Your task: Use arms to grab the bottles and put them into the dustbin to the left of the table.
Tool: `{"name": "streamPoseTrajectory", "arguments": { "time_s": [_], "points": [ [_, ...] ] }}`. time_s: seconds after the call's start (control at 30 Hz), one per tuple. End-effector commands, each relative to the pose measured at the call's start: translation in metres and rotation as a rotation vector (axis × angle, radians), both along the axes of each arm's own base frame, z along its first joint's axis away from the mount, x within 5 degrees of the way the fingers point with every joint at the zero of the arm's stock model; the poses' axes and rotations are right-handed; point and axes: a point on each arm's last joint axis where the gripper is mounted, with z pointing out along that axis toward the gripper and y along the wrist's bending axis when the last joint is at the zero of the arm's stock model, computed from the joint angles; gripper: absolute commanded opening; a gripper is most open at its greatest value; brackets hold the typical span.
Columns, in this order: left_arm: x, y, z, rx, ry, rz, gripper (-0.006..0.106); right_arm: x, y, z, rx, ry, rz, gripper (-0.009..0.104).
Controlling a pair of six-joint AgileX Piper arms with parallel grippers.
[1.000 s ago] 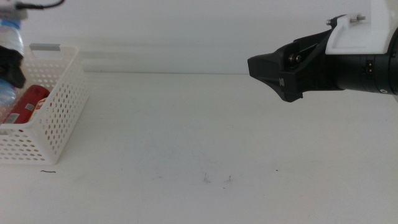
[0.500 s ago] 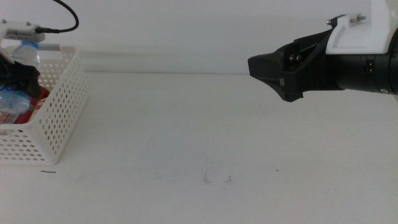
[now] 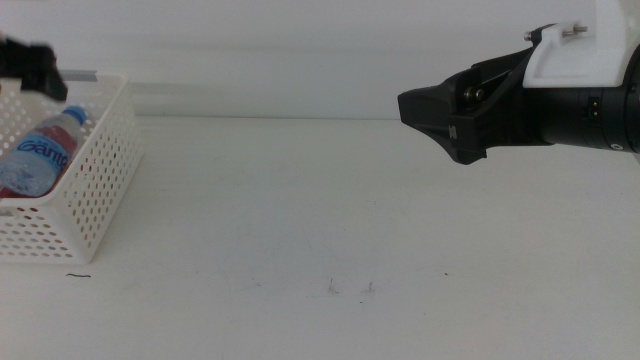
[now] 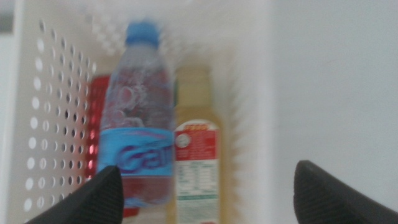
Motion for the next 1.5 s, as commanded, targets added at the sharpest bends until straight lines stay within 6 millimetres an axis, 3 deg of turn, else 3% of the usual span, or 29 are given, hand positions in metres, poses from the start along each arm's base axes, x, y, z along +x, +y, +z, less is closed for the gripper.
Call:
{"name": "streamPoseTrajectory", "arguments": {
  "time_s": [0.0,0.27,0.47,0.6,0.77,0.87,1.07,1.47],
  "points": [
    [-0.02,-0.019,0.028,-0.014,-0.056,0.004,0.094,-0.002,0.0,0.002,0.001,-0.017,0.005,0.093],
    [-0.096,-0.088,0.092,-0.041,-0.335,-0.169,0.094,-0.002,0.0,0.002,0.001,-0.017,0.005,0.093],
    [-0.143,-0.116,0.112,-0.07,-0.404,-0.272,0.094,-0.002,0.0,0.002,0.001,-0.017,0.005,0.093],
    [-0.178,-0.123,0.109,-0.033,-0.475,-0.286,0.094,-0.002,0.0,0.002,0.001,-0.017,0.005,0.093],
    [-0.232,-0.113,0.081,-0.078,-0.622,-0.191,0.094,-0.002,0.0,0.002,0.001,-0.017,0.005,0.093],
    [-0.252,-0.106,0.061,-0.11,-0.637,-0.153,0.094,-0.002,0.0,0.002,0.001,-0.017,0.005,0.093],
    [-0.275,-0.103,0.048,-0.173,-0.653,-0.148,0.094,-0.002,0.0,0.002,0.001,-0.017,0.005,0.093],
    [-0.277,-0.102,0.051,-0.166,-0.695,-0.147,0.094,-0.003,-0.003,-0.003,-0.012,-0.017,0.003,0.093]
  ]
}}
